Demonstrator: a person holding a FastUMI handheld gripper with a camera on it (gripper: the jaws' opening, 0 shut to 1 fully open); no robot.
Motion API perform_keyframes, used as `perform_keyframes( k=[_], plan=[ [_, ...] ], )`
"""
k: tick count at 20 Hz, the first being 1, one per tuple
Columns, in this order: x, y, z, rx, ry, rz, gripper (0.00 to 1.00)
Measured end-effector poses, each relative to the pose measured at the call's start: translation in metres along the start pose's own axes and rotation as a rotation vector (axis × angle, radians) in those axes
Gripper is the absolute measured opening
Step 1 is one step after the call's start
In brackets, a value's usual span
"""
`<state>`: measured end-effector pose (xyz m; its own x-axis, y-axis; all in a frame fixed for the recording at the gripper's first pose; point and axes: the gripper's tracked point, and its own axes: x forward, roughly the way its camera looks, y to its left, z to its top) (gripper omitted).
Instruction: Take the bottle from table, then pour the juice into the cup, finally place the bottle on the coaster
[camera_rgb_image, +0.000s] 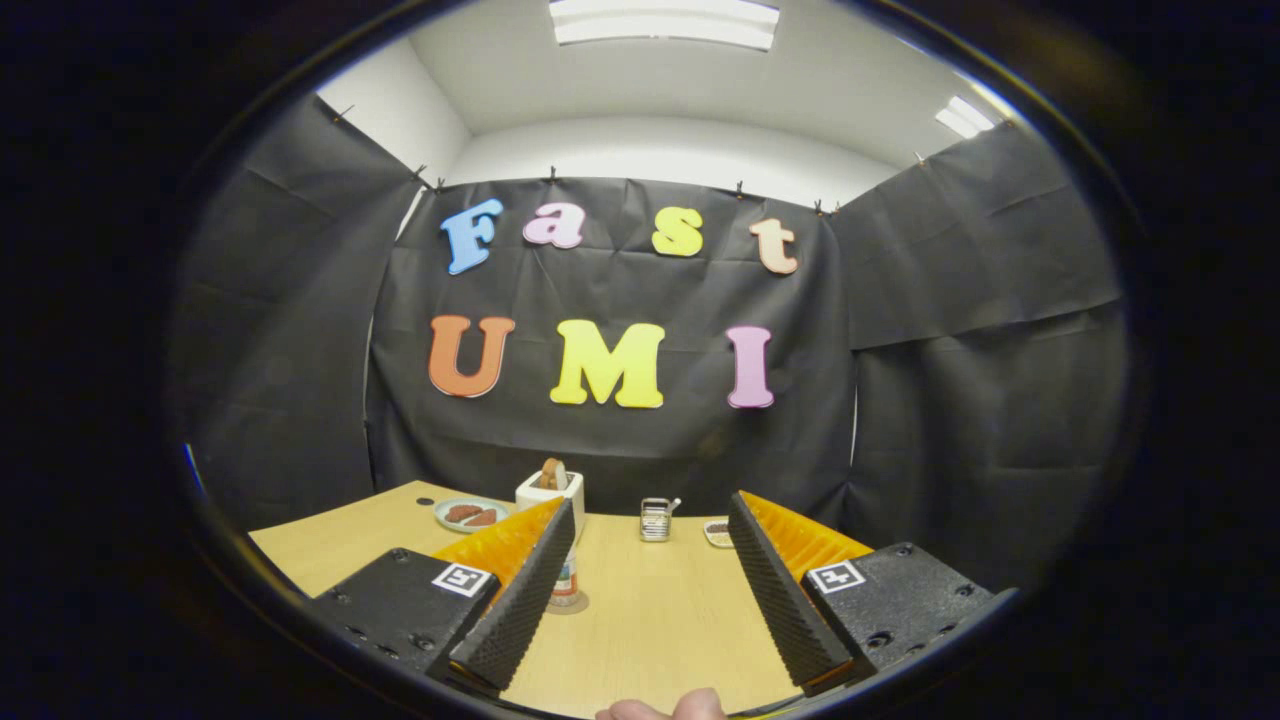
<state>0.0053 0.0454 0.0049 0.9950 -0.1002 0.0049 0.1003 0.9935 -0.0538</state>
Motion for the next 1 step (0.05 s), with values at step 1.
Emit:
perform_keyframes(
  k=[1],
  plan=[
    [0.0,0.0006,-0.0007,0.0,0.002,0.001,0.99]
  ],
)
